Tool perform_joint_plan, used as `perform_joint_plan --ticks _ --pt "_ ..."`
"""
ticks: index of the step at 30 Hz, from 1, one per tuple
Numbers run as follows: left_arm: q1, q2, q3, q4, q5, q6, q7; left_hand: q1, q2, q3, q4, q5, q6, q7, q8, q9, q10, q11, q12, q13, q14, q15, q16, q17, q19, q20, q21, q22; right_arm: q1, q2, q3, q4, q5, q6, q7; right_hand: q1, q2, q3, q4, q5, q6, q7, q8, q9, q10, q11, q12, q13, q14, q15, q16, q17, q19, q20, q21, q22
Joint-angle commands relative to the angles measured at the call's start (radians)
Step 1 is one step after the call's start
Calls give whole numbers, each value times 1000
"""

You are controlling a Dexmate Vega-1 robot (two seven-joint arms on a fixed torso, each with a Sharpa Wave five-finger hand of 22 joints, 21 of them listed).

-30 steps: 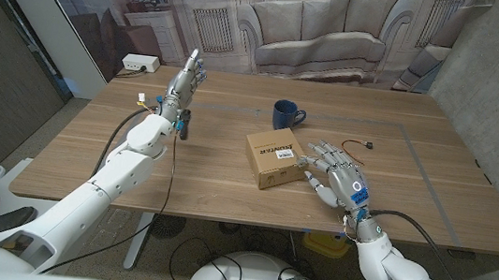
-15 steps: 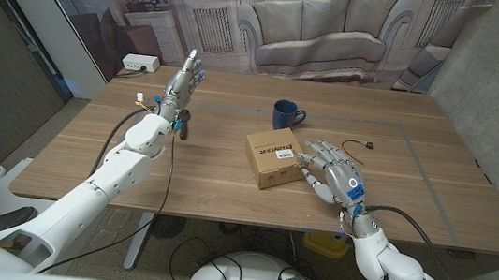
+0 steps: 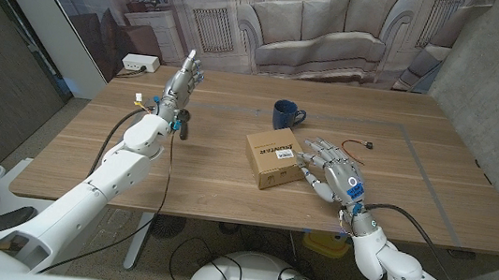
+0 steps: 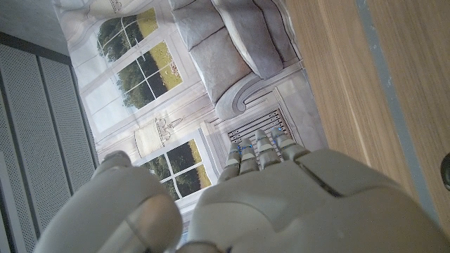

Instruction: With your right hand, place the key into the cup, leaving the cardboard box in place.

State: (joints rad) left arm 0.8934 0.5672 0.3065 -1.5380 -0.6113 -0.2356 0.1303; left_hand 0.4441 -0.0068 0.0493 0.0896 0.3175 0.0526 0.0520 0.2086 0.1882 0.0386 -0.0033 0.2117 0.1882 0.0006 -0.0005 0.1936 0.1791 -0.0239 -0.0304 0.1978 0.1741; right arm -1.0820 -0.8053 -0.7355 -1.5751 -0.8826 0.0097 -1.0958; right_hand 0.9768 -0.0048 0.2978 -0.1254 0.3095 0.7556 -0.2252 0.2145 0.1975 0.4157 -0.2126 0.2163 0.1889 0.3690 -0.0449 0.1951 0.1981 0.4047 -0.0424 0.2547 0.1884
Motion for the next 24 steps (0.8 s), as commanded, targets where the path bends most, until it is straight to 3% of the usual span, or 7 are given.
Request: perform_joint_plan --ticks 1,13,24 --pt "-1 1 0 9 -5 6 -3 5 6 -8 4 -2 6 -4 -5 2 9 -5 -3 5 6 0 -3 5 1 -8 1 4 15 8 -13 15 5 8 14 0 3 -5 4 4 -3 0 -3 4 6 0 2 2 12 -121 4 1 8 -102 -6 6" --pt "-9 0 0 21 -6 8 -5 6 7 -10 4 -3 7 -4 -5 2 10 -3 -3 5 6 0 -3 5 0 -8 1 4 46 28 -27 59 17 36 1 -6 5 -13 10 4 10 1 1 5 20 2 7 2 21 -126 6 1 18 -105 -4 5" --pt "-23 -5 7 37 -6 9 -14 7 8 -12 4 -3 8 -5 -6 2 10 -4 -4 5 5 -1 -4 5 -1 -7 0 4 50 27 -27 65 29 42 -7 -25 18 -38 27 4 113 1 31 8 64 1 19 1 39 -132 4 -1 33 -111 -6 5"
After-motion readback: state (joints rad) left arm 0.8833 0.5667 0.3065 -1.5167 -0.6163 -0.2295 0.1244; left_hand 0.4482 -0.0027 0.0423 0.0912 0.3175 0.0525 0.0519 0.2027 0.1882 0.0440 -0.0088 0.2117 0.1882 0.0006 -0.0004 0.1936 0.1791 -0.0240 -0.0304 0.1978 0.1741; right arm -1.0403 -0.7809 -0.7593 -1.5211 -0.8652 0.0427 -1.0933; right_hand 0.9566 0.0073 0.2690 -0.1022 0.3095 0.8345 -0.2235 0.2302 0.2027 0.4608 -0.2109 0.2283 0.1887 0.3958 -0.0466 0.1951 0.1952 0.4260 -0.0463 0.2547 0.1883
